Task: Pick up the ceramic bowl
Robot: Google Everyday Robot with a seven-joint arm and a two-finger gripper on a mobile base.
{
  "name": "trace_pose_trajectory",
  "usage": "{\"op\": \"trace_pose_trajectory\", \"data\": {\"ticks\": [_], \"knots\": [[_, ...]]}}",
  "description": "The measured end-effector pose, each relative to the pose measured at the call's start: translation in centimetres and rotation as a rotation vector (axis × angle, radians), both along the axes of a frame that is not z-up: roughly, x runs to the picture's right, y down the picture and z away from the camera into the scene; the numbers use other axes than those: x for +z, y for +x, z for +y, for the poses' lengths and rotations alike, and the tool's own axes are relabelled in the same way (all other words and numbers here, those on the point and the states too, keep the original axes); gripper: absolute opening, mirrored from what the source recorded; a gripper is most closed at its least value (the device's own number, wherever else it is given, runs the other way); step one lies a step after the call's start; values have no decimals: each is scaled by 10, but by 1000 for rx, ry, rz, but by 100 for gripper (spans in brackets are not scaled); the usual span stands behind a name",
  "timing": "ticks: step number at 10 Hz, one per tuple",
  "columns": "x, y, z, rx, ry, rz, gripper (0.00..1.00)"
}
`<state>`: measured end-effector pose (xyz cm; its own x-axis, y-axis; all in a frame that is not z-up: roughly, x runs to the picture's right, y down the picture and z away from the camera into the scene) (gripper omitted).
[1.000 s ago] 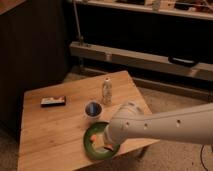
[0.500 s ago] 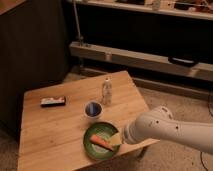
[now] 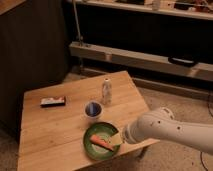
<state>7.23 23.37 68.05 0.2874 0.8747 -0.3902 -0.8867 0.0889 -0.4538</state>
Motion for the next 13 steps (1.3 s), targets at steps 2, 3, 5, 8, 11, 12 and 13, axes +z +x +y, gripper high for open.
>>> {"op": "trace_pose_trajectory", "data": {"ticks": [2,3,5,8,11,12,13], "knots": [[36,-29,-16,-23,59,-21,80],[49,-33,-23,-26,70,-45,80],[59,-34,-26,-29,80,-57,78],[65,-4,-27,-4,78,-24,58],[70,31,-22,13,51,25,58],[74,35,-19,13,40,30,58],[78,36,-16,12,26,29,58]]}}
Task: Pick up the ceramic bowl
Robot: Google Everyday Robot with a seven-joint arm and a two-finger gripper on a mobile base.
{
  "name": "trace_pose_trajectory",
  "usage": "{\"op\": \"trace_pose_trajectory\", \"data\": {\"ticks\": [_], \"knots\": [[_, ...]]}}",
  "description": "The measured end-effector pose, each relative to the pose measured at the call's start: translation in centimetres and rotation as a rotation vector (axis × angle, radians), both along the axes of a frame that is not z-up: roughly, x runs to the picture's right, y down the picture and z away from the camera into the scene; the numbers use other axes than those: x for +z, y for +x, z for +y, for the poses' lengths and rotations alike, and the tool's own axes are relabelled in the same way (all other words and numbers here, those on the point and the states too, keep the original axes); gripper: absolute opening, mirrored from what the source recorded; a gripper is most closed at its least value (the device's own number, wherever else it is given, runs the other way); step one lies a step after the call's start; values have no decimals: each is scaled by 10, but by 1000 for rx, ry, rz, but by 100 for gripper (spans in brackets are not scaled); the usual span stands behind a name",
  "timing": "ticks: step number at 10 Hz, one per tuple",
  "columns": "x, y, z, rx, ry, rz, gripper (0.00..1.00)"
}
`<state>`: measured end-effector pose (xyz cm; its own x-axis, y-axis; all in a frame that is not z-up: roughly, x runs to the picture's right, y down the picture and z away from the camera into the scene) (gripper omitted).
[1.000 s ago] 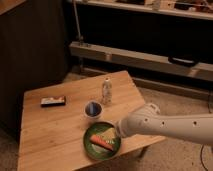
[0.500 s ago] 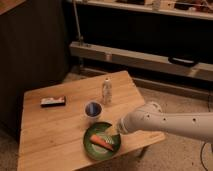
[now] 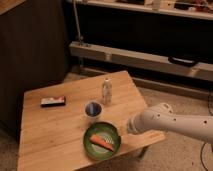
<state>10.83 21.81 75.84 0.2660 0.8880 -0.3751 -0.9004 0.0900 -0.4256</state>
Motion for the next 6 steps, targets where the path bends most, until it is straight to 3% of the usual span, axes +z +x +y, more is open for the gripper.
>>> {"op": "trace_pose_trajectory", "data": {"ticks": [6], "knots": [[26,-16,14,-15,-82,-67,58]]}}
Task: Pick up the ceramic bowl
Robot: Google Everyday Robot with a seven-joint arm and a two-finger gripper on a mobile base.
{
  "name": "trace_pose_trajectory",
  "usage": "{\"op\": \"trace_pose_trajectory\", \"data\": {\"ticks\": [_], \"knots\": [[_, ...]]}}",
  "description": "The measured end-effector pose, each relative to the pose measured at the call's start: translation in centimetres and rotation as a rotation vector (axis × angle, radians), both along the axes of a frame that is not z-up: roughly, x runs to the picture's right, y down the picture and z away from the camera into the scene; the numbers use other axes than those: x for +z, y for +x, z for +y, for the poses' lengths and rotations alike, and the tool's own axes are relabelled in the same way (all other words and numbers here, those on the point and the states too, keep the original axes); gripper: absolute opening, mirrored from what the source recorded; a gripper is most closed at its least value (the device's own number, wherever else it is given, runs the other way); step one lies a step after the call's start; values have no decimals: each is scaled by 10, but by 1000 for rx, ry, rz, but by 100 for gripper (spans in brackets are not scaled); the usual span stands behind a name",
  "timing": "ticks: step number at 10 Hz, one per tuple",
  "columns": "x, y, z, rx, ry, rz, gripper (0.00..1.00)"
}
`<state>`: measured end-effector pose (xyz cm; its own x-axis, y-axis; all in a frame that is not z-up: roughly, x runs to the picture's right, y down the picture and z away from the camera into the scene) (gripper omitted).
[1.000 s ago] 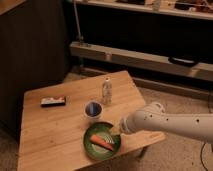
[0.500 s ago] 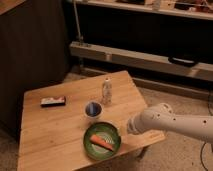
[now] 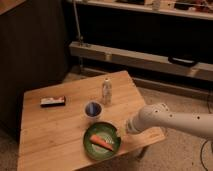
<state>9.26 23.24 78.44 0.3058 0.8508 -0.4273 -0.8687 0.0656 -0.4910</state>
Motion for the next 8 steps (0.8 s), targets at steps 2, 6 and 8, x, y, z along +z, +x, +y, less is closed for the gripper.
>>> {"op": "trace_pose_trajectory", "data": {"ticks": [2,6,8], "knots": [[6,-7,6,-13,-28,-17,58],[20,-22,17,-23,-73,-55,58],[17,-20,16,-22,-75,-54,49]]}}
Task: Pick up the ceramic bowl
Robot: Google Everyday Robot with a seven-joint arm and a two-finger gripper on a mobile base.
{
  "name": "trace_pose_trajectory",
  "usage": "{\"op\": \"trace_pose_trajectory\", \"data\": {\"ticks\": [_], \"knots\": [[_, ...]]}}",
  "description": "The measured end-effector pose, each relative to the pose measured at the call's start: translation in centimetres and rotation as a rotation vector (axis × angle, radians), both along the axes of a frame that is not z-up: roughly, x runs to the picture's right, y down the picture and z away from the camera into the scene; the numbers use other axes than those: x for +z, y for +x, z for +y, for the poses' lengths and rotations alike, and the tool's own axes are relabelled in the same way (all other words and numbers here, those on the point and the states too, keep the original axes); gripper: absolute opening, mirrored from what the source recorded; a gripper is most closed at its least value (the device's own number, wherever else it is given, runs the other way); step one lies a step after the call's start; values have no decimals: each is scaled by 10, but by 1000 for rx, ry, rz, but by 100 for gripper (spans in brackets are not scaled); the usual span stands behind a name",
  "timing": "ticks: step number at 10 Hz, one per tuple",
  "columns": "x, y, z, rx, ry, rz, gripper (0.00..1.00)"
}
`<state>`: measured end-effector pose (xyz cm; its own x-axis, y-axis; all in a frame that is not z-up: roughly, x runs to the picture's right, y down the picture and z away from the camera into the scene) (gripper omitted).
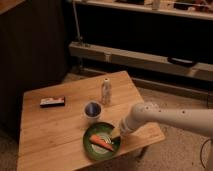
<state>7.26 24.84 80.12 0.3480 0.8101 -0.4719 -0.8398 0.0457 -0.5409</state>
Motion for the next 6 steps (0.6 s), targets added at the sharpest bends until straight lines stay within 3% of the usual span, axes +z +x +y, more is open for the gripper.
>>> {"op": "trace_pose_trajectory", "data": {"ticks": [4,6], "knots": [[-1,-2,1,-3,-4,-5,9],[-1,-22,8,4,-26,-55,0]]}}
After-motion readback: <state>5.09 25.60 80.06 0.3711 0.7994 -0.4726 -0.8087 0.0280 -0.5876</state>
